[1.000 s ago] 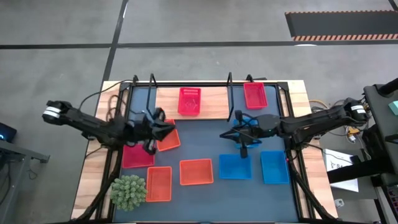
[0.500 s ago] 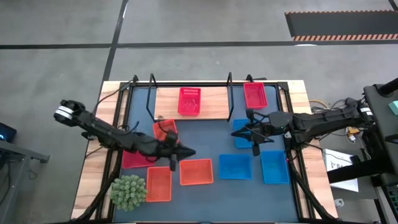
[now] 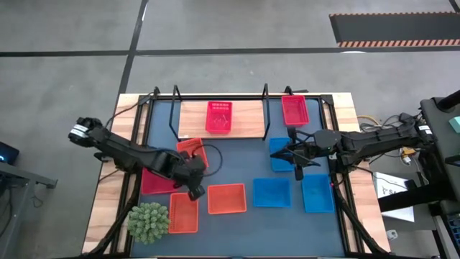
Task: Stack baskets on shelf by color
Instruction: Put the top orange basket on the shelf
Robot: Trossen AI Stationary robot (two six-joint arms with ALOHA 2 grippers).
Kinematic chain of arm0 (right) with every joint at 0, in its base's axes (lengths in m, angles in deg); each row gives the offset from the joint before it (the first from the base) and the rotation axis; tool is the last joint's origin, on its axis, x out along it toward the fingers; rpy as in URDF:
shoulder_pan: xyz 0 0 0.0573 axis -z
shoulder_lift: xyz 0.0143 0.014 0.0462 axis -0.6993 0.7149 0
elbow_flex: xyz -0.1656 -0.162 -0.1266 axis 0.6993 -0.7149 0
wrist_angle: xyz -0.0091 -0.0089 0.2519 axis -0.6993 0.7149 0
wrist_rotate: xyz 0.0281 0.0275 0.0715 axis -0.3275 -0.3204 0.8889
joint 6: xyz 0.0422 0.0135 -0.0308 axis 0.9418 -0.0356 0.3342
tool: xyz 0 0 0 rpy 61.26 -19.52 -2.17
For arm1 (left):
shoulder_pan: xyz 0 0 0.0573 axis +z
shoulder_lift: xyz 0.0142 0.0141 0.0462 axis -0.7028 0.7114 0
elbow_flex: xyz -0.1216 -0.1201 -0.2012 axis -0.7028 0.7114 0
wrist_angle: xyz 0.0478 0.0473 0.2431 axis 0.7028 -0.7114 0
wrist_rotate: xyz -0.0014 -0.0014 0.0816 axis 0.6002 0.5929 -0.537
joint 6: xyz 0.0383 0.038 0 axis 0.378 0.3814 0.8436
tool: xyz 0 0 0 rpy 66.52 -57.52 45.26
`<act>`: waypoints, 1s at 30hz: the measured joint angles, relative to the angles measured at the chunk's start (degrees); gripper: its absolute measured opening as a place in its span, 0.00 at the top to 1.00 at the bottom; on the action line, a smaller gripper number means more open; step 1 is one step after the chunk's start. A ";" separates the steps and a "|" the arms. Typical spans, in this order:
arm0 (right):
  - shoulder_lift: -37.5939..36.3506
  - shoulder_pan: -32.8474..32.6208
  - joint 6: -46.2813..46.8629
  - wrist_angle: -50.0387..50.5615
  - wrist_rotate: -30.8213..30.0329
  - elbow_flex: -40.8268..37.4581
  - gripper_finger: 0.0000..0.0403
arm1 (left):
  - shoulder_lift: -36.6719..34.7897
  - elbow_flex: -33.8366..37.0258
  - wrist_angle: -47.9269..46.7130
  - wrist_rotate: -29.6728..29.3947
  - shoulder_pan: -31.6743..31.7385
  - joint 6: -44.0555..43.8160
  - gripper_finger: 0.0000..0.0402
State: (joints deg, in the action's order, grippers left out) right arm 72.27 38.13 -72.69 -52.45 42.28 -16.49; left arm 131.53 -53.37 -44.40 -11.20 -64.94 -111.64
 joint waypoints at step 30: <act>-0.01 0.00 6.86 3.39 -0.05 -0.56 0.98 | 8.99 0.55 -5.54 -6.07 6.48 19.64 0.61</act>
State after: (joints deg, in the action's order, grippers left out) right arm 72.26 38.13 -65.82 -49.06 42.23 -17.04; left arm 140.53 -52.81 -49.94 -17.27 -58.46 -92.00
